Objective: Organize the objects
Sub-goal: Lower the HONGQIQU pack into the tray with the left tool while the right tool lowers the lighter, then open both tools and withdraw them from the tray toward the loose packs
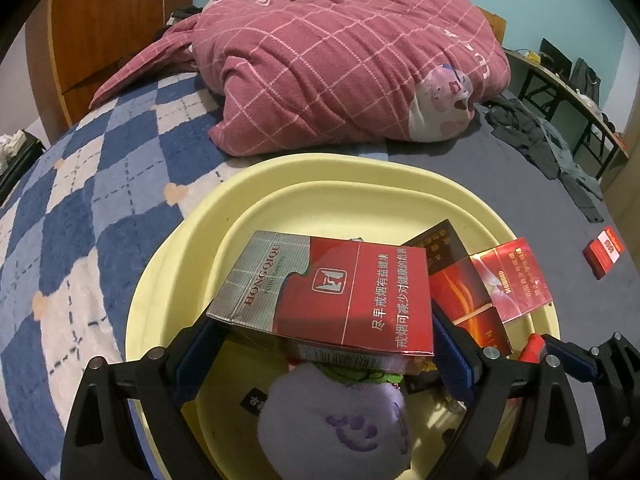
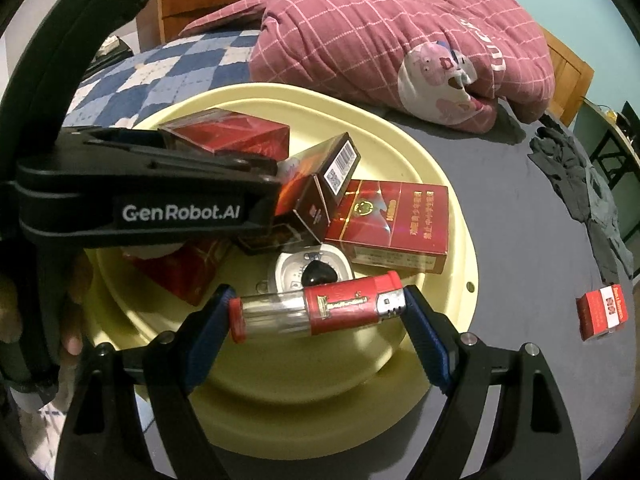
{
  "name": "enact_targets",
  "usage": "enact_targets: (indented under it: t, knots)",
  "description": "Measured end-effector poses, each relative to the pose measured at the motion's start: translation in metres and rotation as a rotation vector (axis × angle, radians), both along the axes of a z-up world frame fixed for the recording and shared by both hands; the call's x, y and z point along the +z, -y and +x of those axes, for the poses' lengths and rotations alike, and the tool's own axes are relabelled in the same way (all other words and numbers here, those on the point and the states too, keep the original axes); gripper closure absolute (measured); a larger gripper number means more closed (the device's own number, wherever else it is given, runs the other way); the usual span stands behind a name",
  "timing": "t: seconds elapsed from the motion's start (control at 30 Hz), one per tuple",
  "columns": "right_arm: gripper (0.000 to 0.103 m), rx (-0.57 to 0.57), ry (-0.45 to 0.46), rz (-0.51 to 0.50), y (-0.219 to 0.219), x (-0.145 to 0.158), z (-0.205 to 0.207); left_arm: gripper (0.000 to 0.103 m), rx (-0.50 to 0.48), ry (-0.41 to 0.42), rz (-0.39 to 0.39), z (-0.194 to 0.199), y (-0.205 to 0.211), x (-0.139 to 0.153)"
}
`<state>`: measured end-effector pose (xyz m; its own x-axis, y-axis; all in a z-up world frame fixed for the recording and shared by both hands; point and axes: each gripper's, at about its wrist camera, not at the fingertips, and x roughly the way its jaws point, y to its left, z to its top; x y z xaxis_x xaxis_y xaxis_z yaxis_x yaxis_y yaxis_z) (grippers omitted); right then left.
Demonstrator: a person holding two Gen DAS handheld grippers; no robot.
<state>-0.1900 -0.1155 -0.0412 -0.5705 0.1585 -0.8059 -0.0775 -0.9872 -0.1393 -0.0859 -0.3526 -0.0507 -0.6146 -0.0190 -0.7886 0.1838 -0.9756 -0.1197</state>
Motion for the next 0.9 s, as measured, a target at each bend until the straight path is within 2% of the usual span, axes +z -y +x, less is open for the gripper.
enact_targets:
  t: [0.2, 0.33, 0.57, 0.9]
  knots:
    - [0.016, 0.022, 0.000, -0.003, 0.005, 0.000, 0.001, 0.007, -0.001, 0.019, -0.004, 0.000, -0.002, -0.002]
    - [0.007, 0.018, -0.025, -0.022, 0.003, 0.006, 0.005, 0.005, 0.003, 0.008, 0.012, 0.001, -0.002, 0.001]
    - [0.005, 0.014, -0.048, -0.025, 0.003, 0.019, 0.010, 0.003, 0.002, -0.023, -0.011, 0.011, -0.009, 0.011]
    - [0.005, -0.042, -0.078, -0.020, -0.022, 0.034, 0.033, 0.001, -0.025, -0.071, -0.037, 0.027, -0.037, 0.045]
